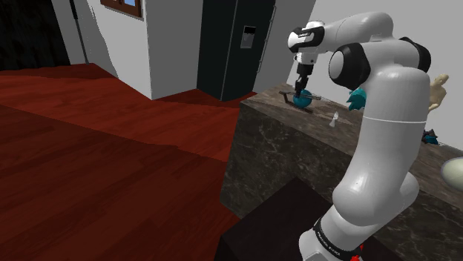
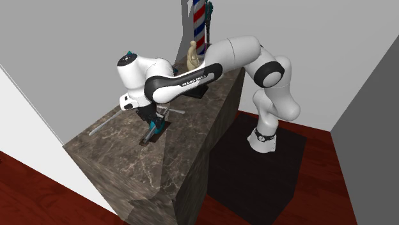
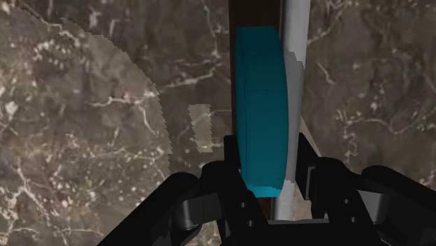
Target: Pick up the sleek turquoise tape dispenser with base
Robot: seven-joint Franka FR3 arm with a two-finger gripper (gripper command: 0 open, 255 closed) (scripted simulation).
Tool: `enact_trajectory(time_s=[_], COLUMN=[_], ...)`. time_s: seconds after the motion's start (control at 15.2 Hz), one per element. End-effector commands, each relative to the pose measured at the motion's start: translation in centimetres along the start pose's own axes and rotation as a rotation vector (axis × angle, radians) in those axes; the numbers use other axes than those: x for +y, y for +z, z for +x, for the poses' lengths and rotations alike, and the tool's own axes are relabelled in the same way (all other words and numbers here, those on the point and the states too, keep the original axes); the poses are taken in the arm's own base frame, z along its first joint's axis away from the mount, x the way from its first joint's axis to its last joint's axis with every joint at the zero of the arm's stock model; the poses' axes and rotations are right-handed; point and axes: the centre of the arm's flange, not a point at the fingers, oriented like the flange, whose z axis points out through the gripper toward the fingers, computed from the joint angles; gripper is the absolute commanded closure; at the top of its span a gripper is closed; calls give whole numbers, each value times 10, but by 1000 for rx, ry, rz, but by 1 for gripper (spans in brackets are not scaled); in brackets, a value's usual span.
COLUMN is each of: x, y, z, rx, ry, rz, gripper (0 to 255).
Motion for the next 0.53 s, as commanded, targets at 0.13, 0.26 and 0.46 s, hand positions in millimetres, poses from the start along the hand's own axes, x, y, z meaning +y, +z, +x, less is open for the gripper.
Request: enact_trajectory(time_s=[0.13,0.26,0.46], x=[0,0,0], y=[-21,-31,-47], z=[-3,-5,-8], rx=[0,0,0], ry=[0,0,0], rz=[0,0,0], gripper=[255,255,255])
